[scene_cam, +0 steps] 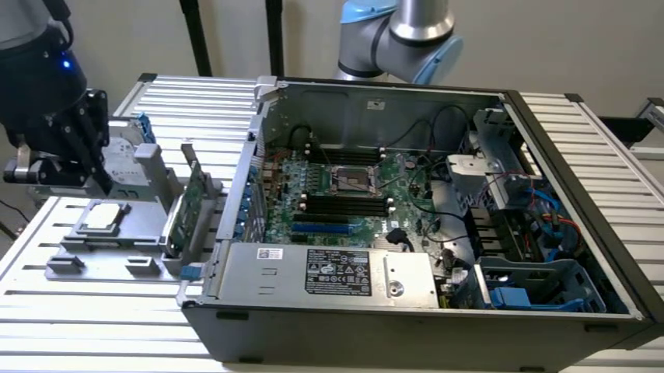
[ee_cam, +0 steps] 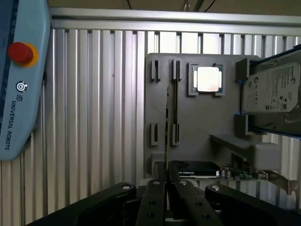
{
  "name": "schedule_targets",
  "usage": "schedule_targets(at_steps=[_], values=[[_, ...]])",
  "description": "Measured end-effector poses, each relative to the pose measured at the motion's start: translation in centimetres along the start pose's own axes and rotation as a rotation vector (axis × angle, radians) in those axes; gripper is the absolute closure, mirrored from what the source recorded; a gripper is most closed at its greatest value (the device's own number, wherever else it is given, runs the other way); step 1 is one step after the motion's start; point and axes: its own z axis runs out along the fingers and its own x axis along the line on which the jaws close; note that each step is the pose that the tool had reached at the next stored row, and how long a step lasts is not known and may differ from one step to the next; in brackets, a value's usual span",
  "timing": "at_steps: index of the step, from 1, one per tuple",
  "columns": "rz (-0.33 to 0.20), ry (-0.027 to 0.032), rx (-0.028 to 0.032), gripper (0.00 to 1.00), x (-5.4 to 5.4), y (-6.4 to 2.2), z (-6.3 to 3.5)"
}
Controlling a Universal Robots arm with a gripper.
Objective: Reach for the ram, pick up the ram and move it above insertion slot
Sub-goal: 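Pick up the ram and move it above insertion slot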
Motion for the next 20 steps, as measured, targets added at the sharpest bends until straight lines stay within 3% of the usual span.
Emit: schedule_targets(at_steps=[3,14,20], values=[[-0.003,-0.0036,-0.0018,0.86,0.0,-0.98,-0.6],[-0.011,-0.0282,-0.0053,0.86,-0.1,-5.13,-2.17],[-0.016,-0.0389,-0.0066,0.86,0.0,-7.35,-2.58]])
